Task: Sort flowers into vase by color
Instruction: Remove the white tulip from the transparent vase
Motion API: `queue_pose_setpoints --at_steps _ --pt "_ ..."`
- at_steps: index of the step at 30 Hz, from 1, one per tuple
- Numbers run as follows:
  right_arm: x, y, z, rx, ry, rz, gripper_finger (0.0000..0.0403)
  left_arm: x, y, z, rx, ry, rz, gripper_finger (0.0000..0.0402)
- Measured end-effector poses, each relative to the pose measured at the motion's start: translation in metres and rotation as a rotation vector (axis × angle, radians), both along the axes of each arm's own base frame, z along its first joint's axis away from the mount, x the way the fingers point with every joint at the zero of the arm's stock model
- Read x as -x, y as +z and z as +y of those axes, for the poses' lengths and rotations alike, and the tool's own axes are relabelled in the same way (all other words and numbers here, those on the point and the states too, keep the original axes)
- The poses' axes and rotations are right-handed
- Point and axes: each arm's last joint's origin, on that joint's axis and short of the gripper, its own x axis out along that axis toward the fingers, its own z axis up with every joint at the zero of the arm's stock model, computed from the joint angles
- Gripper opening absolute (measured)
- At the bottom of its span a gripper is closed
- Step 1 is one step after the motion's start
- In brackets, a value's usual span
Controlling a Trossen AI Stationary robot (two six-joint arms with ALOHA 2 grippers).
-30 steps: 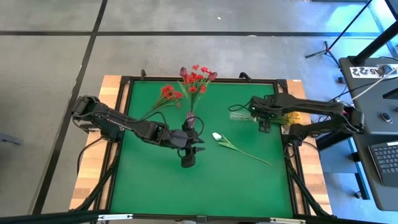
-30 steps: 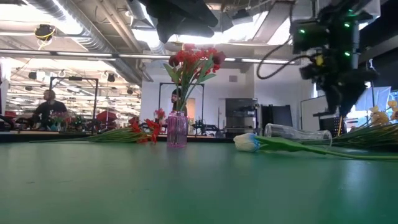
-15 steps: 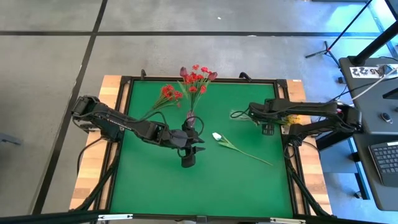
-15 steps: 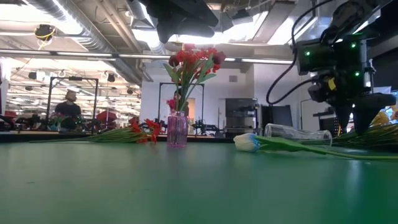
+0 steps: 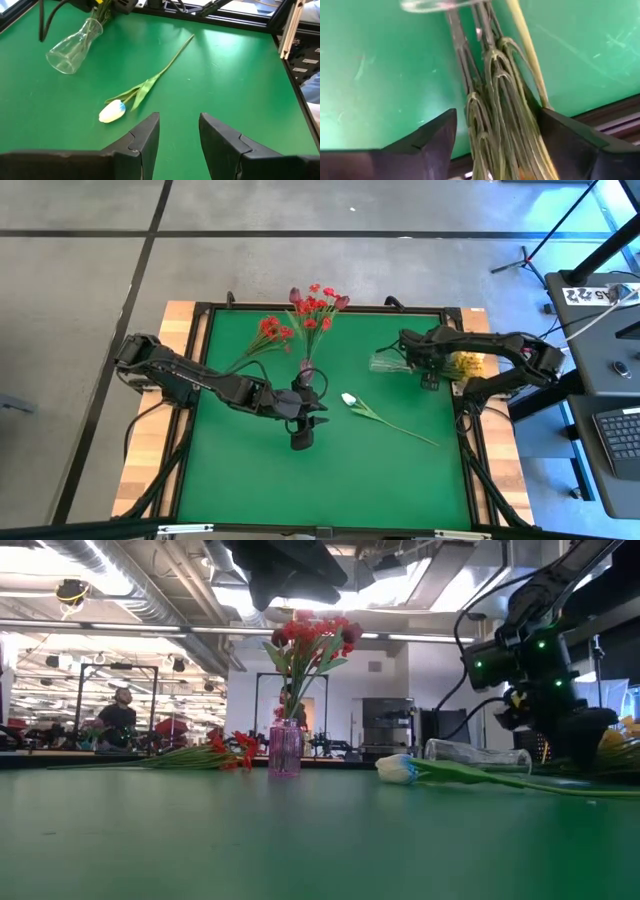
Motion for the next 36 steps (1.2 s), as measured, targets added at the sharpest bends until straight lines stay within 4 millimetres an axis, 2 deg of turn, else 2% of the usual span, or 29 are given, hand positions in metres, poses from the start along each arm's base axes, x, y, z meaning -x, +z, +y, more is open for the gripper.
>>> queue_pose_setpoints --at_steps 3,11,13,19,24,28,32,36 --pt "-0.002 0.0 0.0 0.001 0.018 -0.016 0.0228 0.0 0.0 0.0 0.0 -0.001 0.0 0.0133" --pt "-0.004 -0.001 -0.001 -0.002 0.028 -0.049 0.0045 0.0 0.0 0.0 0.0 -0.001 0.0 0.0133" --pt "-0.006 -0.001 -0.002 0.01 0.028 -0.066 0.0018 0.0 0.0 0.0 0.0 -0.001 -0.001 0.0133" --pt "-0.012 -0.001 -0.007 0.059 0.029 -0.131 0.0043 0.0 0.0 0.0 0.0 0.001 -0.001 0.0133" --pt "-0.015 -0.001 -0.008 0.066 0.03 -0.158 0.0014 0.0 0.0 0.0 0.0 0.001 -0.001 0.0133" --pt "-0.015 -0.001 -0.008 0.064 0.032 -0.165 0.0017 -0.001 0.0 0.004 0.0 0.013 -0.001 0.0133" --pt "-0.023 -0.001 -0.001 0.079 0.096 -0.179 0.0027 -0.002 0.0 0.01 0.0 0.029 -0.001 0.0133" --pt "-0.035 0.0 0.011 0.089 0.198 -0.212 0.0016 -0.003 0.0 0.016 0.0 0.047 0.0 0.0133"
